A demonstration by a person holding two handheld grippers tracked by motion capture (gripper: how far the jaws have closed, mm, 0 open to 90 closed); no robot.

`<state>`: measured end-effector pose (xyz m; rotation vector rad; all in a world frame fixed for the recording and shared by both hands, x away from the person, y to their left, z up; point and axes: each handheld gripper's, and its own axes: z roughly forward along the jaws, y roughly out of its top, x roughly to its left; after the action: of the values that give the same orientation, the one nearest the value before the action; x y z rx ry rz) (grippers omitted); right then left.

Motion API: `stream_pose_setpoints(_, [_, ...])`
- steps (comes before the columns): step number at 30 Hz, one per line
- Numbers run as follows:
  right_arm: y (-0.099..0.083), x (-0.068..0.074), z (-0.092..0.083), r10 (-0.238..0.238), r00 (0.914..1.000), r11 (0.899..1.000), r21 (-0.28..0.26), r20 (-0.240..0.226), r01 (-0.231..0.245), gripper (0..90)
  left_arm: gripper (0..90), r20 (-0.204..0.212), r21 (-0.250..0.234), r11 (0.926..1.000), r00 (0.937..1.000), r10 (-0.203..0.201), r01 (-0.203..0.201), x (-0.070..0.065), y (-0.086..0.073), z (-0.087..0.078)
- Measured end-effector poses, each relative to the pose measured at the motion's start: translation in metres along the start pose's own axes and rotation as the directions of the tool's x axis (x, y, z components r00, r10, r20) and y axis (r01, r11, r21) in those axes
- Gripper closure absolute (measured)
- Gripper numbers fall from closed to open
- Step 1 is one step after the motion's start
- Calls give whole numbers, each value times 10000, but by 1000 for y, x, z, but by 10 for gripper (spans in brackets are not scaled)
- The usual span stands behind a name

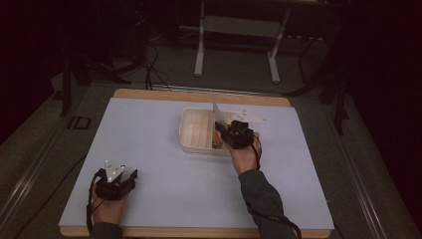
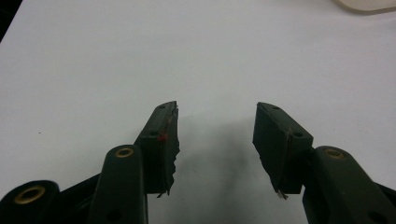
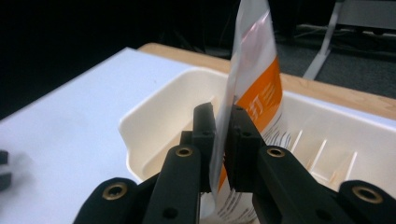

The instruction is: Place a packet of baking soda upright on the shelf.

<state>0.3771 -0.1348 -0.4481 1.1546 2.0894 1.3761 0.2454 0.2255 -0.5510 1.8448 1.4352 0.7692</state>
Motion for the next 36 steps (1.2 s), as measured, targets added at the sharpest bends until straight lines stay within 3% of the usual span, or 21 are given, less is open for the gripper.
stream_pose_setpoints(3, [-6,0,7,-24,9999,9996,271,133,21,892,500,2,-4,10000,10000,-4,4,0,0,0])
stream_pose_setpoints(9, [-6,1,10,-98,9995,9988,484,301,84,897,499,5,0,10000,10000,-8,8,0,0,0])
stream_pose_setpoints(13, [-16,0,17,-75,9991,9963,861,428,38,899,499,7,-8,10000,10000,-9,9,0,0,0])
stream_pose_setpoints(18, [-18,-1,19,177,9995,9970,753,278,-197,891,499,14,5,10000,10000,-30,30,0,0,0])
stream_pose_setpoints(21, [-11,0,13,168,9997,9984,532,190,-178,864,499,18,17,10000,10000,-43,43,1,0,0])
stream_pose_setpoints(25, [-4,6,8,-227,9996,9981,570,182,216,786,499,19,-24,10000,10000,-50,50,1,0,0])
stream_pose_setpoints(36, [4,5,-12,-462,9989,9964,713,-73,466,653,497,77,-4,9999,9998,-167,167,2,0,0])
